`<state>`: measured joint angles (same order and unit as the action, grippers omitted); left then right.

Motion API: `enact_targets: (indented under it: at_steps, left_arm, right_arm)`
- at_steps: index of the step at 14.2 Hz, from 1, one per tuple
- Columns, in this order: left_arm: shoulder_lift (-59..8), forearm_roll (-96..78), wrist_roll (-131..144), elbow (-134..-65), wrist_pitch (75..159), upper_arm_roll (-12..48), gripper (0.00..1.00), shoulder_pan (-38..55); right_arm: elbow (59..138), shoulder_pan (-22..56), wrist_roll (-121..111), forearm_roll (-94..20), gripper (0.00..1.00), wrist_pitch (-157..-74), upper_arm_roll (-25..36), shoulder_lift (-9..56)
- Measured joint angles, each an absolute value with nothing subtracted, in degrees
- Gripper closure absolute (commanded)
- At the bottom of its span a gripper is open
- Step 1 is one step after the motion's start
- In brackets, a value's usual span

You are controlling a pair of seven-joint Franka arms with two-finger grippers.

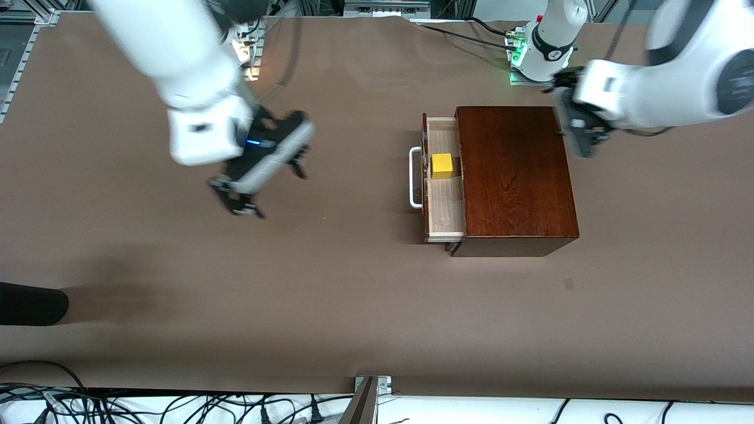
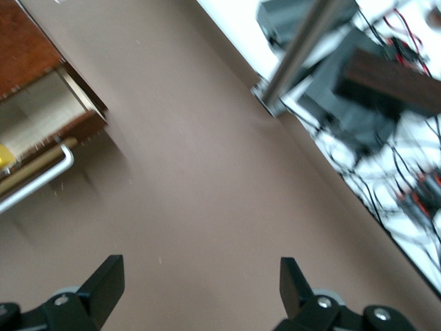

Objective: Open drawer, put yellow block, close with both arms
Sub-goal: 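Withdraw the right gripper while the left gripper moves toward the drawer front, then push the drawer front into the box with the left gripper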

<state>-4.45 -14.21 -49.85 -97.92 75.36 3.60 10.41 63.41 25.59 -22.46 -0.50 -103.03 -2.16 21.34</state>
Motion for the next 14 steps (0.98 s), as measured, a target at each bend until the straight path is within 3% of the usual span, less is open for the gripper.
enact_targets:
  at_steps: [3,7,10,14]
  left_arm:
    - [-10.6,-14.4,-52.1,-92.9,78.2,4.3,0.0,16.0]
    - [-18.4,-13.8,-56.4,-87.1,90.2,4.5,0.0,23.8]
    - [-21.9,-10.1,-56.5,-86.6,97.9,4.6,0.0,29.9]
    - [-24.5,-3.6,-56.8,-86.8,102.9,4.5,0.0,33.6]
  right_arm:
    - [74.2,19.9,-22.4,-2.6,0.0,-100.3,-2.1,11.3]
    - [89.1,15.5,-22.3,-4.2,0.0,-99.6,1.4,0.3]
    - [95.0,15.2,-19.0,-4.2,0.0,-99.3,5.3,-2.7]
    - [96.1,15.2,-12.2,-4.2,0.0,-97.6,6.5,-2.9]
